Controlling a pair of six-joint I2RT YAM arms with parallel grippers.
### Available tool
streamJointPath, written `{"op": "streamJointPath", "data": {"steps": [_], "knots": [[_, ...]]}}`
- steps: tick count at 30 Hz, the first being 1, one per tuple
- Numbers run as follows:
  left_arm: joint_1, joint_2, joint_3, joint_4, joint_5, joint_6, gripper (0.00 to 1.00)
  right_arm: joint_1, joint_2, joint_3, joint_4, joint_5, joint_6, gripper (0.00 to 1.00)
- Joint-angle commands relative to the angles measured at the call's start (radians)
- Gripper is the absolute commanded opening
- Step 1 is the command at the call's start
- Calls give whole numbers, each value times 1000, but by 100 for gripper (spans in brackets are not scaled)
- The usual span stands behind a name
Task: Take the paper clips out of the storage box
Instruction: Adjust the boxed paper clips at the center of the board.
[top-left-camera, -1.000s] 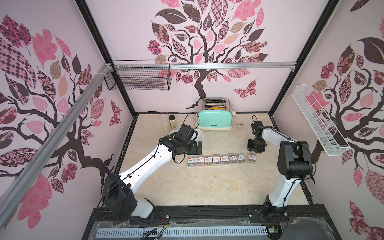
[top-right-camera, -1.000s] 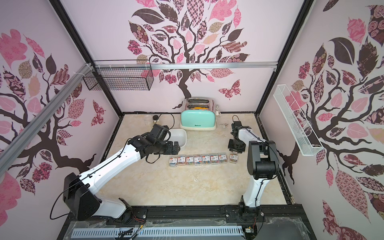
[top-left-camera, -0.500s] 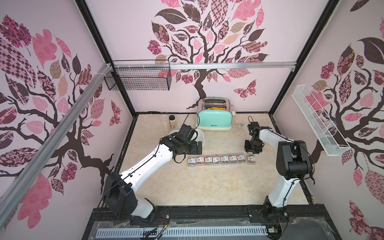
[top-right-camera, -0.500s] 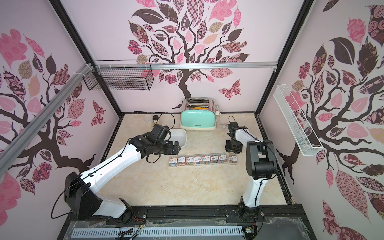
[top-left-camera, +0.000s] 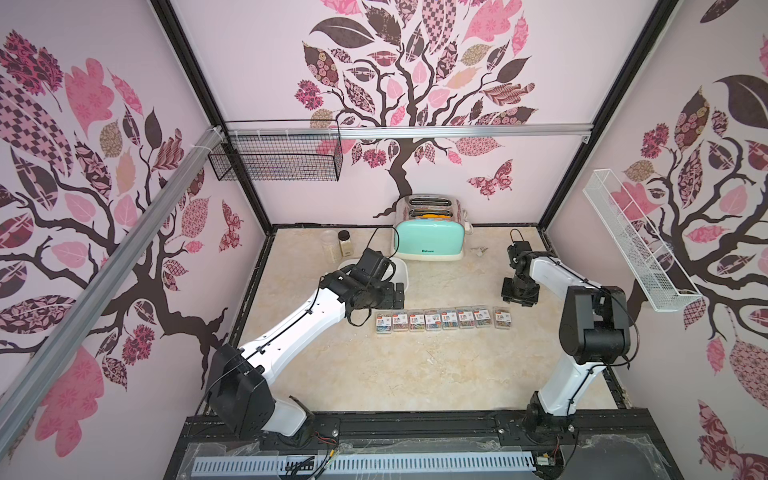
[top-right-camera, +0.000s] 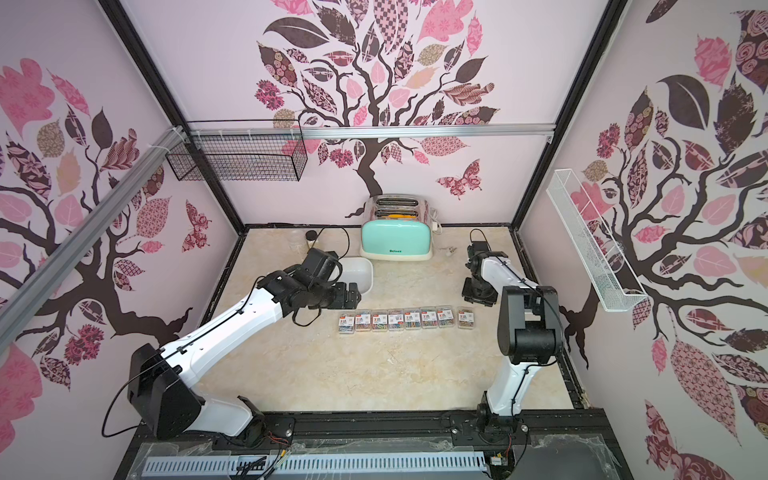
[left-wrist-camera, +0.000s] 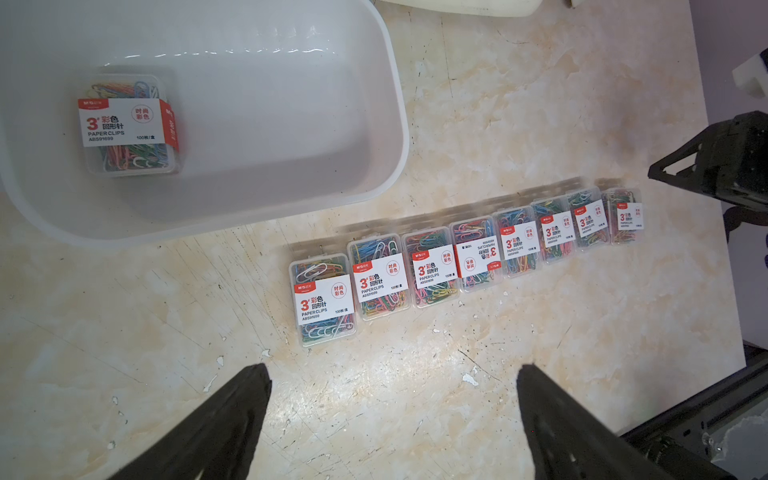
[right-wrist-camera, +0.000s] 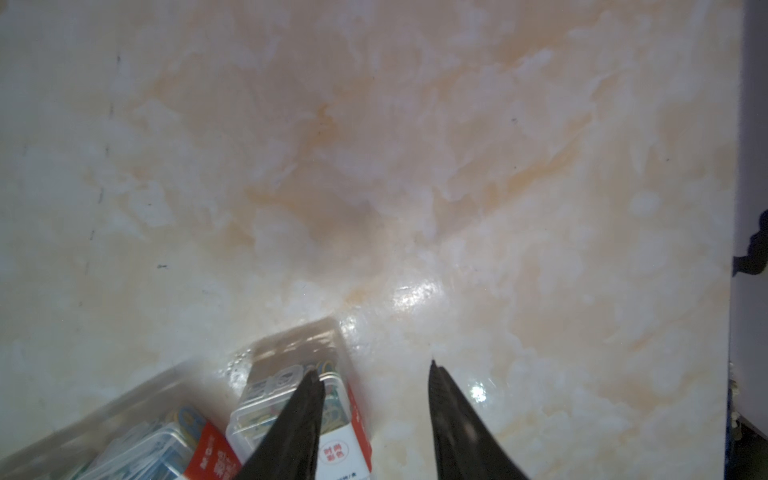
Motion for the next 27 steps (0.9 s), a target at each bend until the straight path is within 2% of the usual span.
{"op": "streamJointPath", "data": {"steps": [1, 18, 27], "knots": [[6, -1, 14, 18, 6, 11, 98, -21, -40, -33, -21, 43, 39, 45], [5, 10, 18, 16, 16, 30, 98, -7, -88, -116, -14, -27, 66, 44], [6, 25, 25, 19, 19, 34, 98, 14, -76, -107, -6, -34, 70, 44]]}}
